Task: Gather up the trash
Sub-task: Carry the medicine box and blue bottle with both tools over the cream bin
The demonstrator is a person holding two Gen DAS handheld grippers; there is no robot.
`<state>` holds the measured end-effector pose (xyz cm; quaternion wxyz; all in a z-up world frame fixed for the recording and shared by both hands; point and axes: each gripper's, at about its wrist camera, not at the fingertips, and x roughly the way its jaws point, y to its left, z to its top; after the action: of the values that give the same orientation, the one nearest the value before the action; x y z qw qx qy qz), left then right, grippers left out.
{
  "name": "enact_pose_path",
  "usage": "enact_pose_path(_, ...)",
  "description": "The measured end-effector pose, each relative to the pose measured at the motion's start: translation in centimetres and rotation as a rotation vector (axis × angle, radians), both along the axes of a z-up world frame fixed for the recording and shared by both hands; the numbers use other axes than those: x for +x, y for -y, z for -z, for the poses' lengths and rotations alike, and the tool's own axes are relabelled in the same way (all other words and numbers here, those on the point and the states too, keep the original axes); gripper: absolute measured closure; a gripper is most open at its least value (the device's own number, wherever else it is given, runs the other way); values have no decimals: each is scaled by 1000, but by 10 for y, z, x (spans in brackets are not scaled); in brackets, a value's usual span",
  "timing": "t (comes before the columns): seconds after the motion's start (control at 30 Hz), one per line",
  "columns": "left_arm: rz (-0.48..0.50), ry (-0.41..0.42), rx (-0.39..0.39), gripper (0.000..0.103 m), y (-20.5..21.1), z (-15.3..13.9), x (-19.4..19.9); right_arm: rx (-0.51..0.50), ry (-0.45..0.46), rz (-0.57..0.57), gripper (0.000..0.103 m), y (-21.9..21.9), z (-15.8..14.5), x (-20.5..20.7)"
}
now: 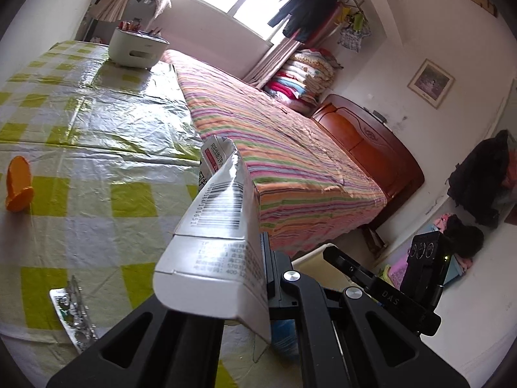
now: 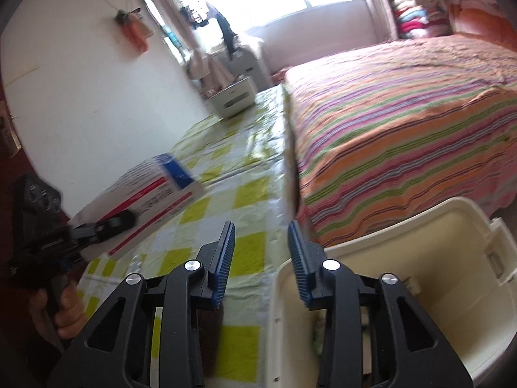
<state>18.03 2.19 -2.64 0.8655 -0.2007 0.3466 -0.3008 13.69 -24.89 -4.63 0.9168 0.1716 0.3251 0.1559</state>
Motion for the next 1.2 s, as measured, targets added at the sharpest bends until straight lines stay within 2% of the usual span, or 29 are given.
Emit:
enact_pose_path(0.03, 1, -1, 4, 101, 1, 1, 0, 6, -5, -29, 61, -5, 1, -2)
enact_pose_path(0.07, 2, -3, 8, 101, 2, 1, 0, 3, -6, -67, 48, -13, 1, -3)
enact_pose_path(0.1, 0, -5, 14, 102, 2, 2, 0, -9, -6, -109, 41, -22, 1, -6)
enact_pose_path(0.17, -8, -10, 15, 101, -1, 3, 1, -56, 2, -174, 35, -45, 0, -13)
enact_pose_path(0.23, -22, -20, 3, 101, -6, 4, 4, -82, -7, -228, 34, -67, 1, -17)
enact_pose_path(0.43, -86, -14, -18, 101, -27, 2, 8, -99, -70, -320, 34, -124, 8, -16)
enact_pose_path(0.7, -192, -2, -69, 101, -70, -5, 8, -172, -133, -335, 34, -185, 18, 5)
enact_pose_path(1.0, -246, 10, -91, 102, -106, -11, -3, -265, -163, -374, 34, -211, 25, 16)
enact_pose_path(1.03, -250, 11, -91, 102, -109, -12, -4, -272, -170, -374, 37, -212, 26, 16)
enact_pose_path(1.1, -255, 8, -94, 102, -115, -13, -5, -315, -170, -368, 55, -213, 30, 18)
enact_pose_path(1.2, -259, 6, -104, 102, -122, -14, -7, -312, -174, -384, 58, -213, 34, 18)
